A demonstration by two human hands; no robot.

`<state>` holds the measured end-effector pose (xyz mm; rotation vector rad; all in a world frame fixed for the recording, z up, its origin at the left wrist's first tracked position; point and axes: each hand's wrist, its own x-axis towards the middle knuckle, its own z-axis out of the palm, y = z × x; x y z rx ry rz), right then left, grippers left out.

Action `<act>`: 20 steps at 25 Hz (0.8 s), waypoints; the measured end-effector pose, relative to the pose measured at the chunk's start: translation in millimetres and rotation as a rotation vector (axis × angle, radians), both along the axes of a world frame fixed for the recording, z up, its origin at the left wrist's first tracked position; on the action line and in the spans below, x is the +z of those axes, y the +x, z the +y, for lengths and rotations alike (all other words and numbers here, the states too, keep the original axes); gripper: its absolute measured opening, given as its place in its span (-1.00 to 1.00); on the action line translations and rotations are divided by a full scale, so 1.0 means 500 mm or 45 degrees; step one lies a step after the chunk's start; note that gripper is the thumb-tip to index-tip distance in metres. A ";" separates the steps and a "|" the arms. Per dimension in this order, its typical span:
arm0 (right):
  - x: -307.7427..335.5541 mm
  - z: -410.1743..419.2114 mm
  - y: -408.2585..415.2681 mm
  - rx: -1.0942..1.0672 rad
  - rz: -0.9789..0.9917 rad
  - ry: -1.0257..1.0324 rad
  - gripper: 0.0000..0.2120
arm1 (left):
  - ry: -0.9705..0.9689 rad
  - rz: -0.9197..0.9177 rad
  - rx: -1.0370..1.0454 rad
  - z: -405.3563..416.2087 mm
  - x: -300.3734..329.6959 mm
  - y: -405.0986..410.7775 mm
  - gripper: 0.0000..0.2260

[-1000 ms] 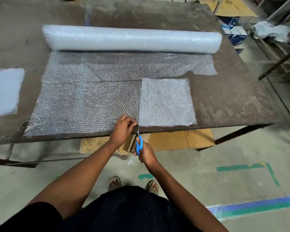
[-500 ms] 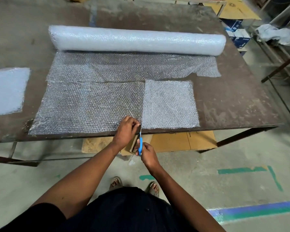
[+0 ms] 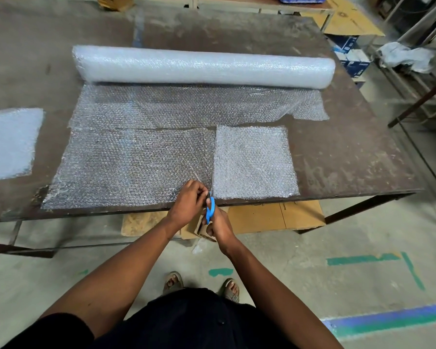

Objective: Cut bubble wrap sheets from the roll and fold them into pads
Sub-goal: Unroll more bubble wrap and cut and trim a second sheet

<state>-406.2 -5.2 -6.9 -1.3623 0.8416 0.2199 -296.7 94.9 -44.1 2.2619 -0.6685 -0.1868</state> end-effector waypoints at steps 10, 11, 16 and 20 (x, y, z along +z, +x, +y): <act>-0.013 -0.028 0.010 -0.019 -0.094 -0.041 -0.55 | -0.022 0.009 0.039 -0.004 0.010 -0.004 -0.99; -0.013 -0.030 0.009 -0.016 -0.093 -0.040 -0.56 | -0.025 0.016 0.046 -0.004 0.010 -0.004 -0.99; -0.003 -0.042 0.020 0.040 -0.066 -0.068 -0.59 | -0.024 0.029 0.033 -0.005 0.003 -0.002 -0.98; 0.020 -0.041 0.043 0.019 -0.011 -0.077 -0.58 | -0.019 0.038 0.028 -0.007 0.003 -0.001 -0.97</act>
